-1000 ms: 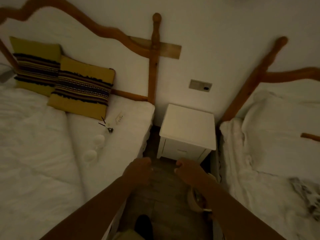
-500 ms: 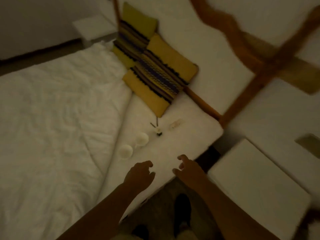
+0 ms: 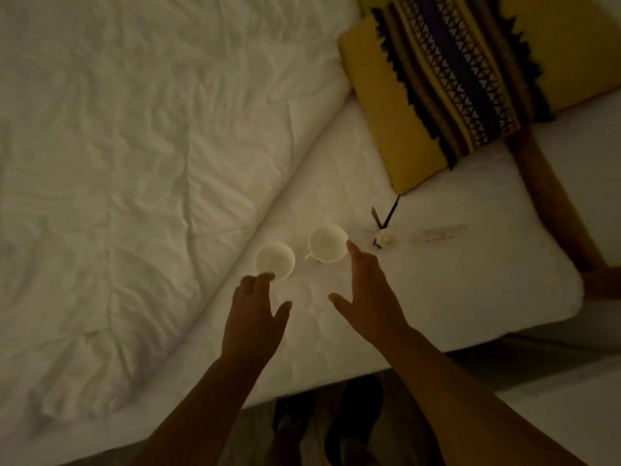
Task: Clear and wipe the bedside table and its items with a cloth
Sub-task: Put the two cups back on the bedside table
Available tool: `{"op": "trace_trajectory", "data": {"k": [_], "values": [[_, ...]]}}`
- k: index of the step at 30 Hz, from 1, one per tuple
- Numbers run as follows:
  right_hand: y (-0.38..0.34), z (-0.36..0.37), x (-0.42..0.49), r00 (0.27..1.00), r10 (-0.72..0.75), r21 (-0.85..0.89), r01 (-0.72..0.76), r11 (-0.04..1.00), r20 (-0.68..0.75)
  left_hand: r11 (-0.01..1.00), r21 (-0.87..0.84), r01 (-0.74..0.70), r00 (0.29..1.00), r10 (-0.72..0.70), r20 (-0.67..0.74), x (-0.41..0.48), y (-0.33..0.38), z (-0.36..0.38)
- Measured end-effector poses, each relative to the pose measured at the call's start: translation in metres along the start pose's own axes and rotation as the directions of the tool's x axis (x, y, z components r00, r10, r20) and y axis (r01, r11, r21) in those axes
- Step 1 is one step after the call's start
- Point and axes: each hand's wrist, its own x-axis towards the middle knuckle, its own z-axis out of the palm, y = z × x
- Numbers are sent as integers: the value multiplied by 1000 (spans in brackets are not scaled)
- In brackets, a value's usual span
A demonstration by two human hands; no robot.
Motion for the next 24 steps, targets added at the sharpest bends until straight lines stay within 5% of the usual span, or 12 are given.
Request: {"op": "trace_trajectory", "data": {"k": [12, 19, 24], "values": [[41, 83, 98, 986, -88, -12, 87, 996, -142, 997, 72, -20, 993, 29, -117, 90, -40, 94], [41, 85, 83, 977, -25, 42, 34, 999, -210, 995, 95, -9, 996, 17, -86, 94, -47, 89], [55, 77, 32, 967, 32, 112, -4, 994, -253, 975, 156, -159, 987, 160, 7, 72, -30, 78]]}}
